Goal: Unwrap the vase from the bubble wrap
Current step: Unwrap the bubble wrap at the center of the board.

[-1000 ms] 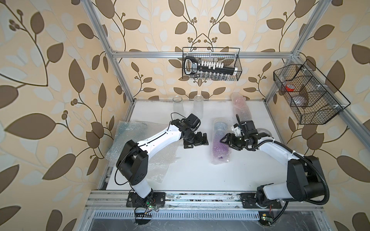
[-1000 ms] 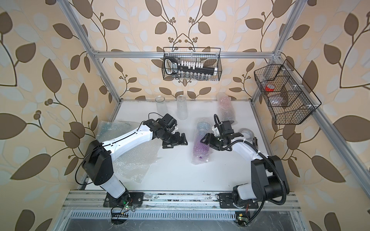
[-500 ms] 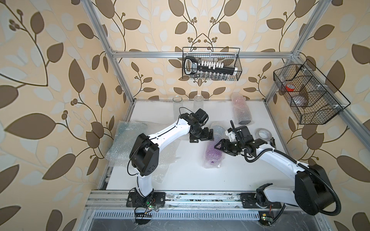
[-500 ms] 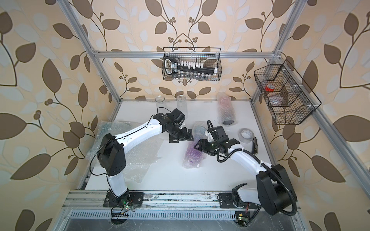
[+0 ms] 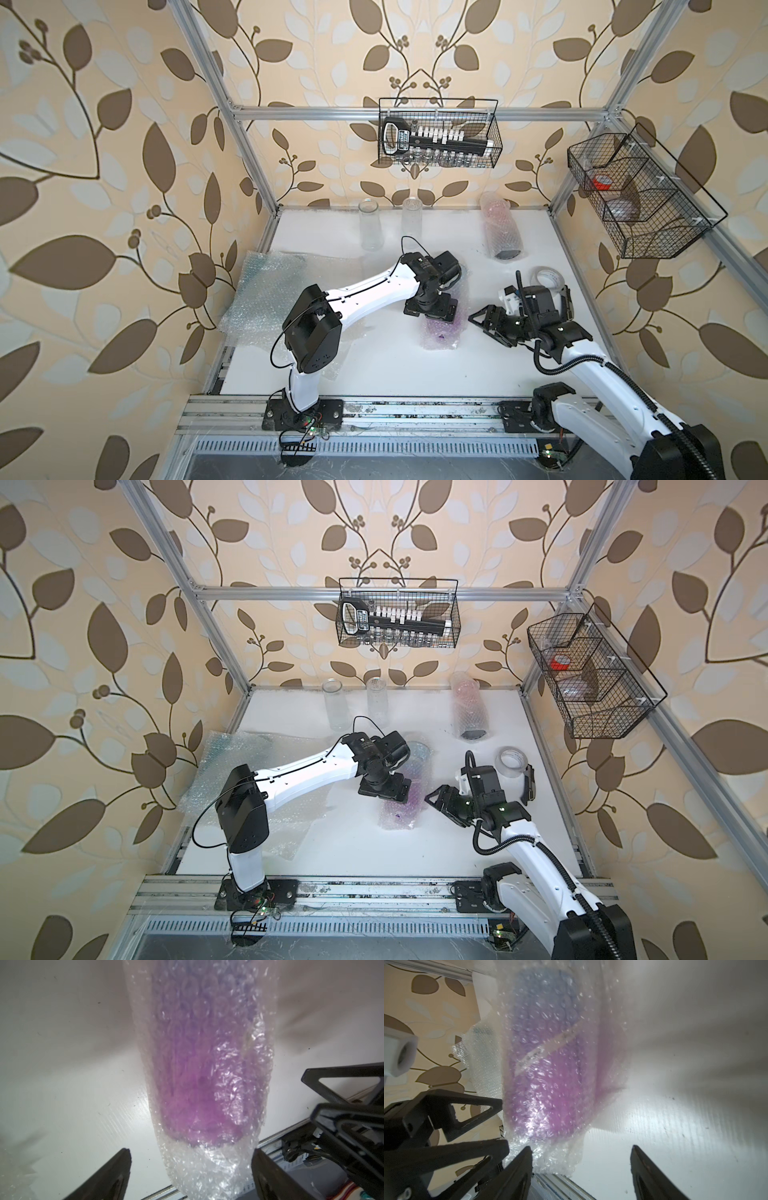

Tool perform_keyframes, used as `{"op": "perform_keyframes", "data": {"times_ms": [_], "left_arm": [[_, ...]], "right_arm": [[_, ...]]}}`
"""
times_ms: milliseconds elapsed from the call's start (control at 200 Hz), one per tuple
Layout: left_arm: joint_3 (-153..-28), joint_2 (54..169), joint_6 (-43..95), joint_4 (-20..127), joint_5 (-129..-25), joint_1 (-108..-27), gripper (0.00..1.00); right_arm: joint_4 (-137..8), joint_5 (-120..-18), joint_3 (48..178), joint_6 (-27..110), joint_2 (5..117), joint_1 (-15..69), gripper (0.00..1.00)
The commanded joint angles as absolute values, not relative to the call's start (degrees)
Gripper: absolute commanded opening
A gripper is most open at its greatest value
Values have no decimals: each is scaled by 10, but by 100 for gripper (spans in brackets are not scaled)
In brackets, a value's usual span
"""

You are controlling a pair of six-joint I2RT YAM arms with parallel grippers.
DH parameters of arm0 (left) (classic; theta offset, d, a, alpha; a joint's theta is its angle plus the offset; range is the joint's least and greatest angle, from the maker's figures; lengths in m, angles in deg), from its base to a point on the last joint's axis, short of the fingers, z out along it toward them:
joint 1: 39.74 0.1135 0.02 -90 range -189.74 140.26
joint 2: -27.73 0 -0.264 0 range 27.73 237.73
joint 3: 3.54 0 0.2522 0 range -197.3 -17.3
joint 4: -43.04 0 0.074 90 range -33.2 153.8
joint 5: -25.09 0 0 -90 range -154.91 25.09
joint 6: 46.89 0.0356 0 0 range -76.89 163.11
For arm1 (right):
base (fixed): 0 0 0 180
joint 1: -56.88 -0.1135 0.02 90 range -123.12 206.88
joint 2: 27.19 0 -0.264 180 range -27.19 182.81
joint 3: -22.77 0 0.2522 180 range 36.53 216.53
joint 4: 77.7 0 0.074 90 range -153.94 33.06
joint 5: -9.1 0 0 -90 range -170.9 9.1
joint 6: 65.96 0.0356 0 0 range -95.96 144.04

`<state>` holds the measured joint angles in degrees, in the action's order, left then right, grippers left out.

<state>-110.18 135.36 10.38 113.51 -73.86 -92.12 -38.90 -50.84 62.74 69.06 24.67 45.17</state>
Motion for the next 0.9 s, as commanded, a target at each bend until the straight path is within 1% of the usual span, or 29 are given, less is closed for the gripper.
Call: {"op": "perform_keyframes", "data": {"times_ms": [0, 125, 235, 290, 335, 435, 615, 715, 820, 900], "left_arm": [[-1097, 1342, 115, 1147, -735, -920, 81], [-1084, 1337, 115, 1138, -739, -920, 63], [-1072, 1336, 114, 1128, -756, -919, 45], [-1070, 1336, 113, 1126, -761, -920, 37], [-1068, 1335, 112, 1124, -764, -920, 32], [-1061, 1330, 109, 1119, -767, -920, 29], [-1046, 1323, 93, 1104, -780, -920, 22], [-1041, 1321, 85, 1100, -780, -920, 18], [-1037, 1318, 79, 1097, -782, -920, 18], [-1035, 1320, 76, 1096, -784, -920, 16]], "right_arm": [[-391, -477, 592, 712, 233, 453, 71], [-422, -452, 559, 716, 219, 452, 72], [-438, -439, 547, 706, 230, 443, 71], [-446, -440, 547, 704, 229, 438, 71], [-454, -439, 551, 706, 229, 436, 70], [-480, -435, 557, 712, 241, 425, 70], [-531, -438, 564, 722, 303, 380, 70], [-547, -441, 576, 720, 336, 358, 69], [-556, -450, 587, 722, 348, 345, 65], [-559, -461, 584, 727, 350, 343, 57]]}}
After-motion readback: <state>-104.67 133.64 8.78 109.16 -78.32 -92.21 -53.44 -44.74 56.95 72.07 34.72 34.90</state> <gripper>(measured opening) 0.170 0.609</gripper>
